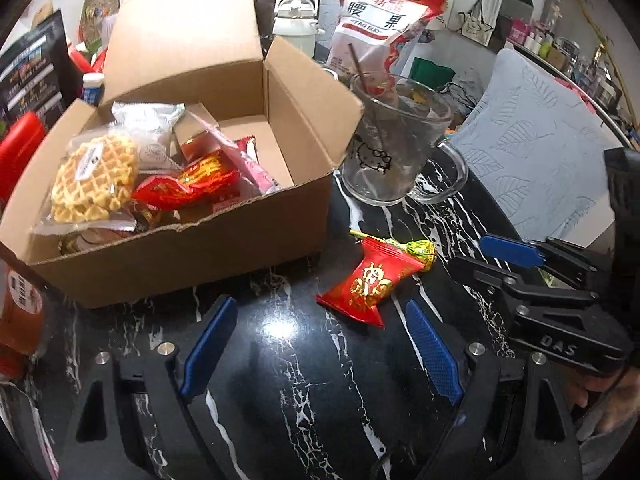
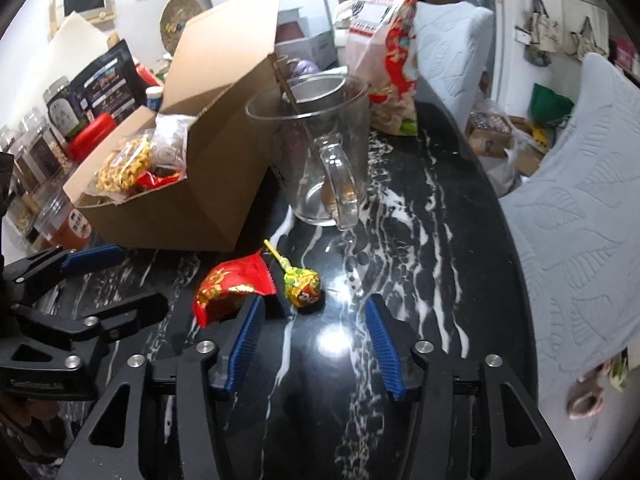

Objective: Organize snacks
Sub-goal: 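Move both grippers back from the box to the red candy packet and lollipop, then grasp the red candy packet with the left gripper while the right gripper grasps the lollipop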

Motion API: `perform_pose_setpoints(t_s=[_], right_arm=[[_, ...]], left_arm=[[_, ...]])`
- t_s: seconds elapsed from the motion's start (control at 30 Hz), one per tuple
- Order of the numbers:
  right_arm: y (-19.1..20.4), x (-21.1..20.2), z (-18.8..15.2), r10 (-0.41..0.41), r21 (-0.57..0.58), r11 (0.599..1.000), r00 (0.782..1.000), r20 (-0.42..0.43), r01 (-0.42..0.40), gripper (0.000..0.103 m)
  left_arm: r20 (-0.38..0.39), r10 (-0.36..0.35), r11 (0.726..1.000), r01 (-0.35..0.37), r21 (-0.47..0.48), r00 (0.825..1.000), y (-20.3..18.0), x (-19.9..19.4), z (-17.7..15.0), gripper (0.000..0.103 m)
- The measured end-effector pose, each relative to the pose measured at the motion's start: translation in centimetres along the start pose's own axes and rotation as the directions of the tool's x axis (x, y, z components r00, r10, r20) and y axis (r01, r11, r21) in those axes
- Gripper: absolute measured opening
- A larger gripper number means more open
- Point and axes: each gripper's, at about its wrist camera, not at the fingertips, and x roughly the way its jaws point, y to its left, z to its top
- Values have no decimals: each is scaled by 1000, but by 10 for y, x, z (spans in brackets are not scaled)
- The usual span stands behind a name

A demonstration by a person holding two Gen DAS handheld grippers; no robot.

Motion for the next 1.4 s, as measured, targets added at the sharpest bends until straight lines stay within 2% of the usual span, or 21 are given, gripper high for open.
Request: perform_pose_setpoints(t_s=[0.33,0.43,0.53,0.73,0.9,1.03,1.2,1.33,1.4], right_arm=[[-2,32,18,68,-26,997,997,-42,-69,41],[-1,37,19,96,-29,995,994,-56,-98,36],[3,41,19,90,-50,994,993,-70,-94,24],[-2,34,9,52,-44,998,998,-42,-54,24],[-19,20,-2,37,22,999,999,-40,-36,24],[-28,8,-13,2,44,999,999,-38,-1,24],[-38,-4,-24,-16,88,996,999,-37,20,24],[-44,-10,-30,-31,105,994,999,-36,35,24],[-45,-12,-32,-32,115,993,999,-36,36,24]], left_arm=[[-41,-20,1000,20,-2,999,2,14,7,87],[-43,-37,999,38,3,998,-1,19,9,87],[-43,-50,998,51,20,998,-5,22,9,87],[-16,-66,994,67,92,998,-19,23,9,87],[-70,-132,979,141,144,989,-29,37,10,87],[-59,-91,978,100,183,994,-35,44,11,87],[-36,-132,973,136,185,991,-38,52,16,87],[-47,-143,975,149,165,989,-37,61,19,87],[-54,-139,976,146,159,989,-37,66,19,83]])
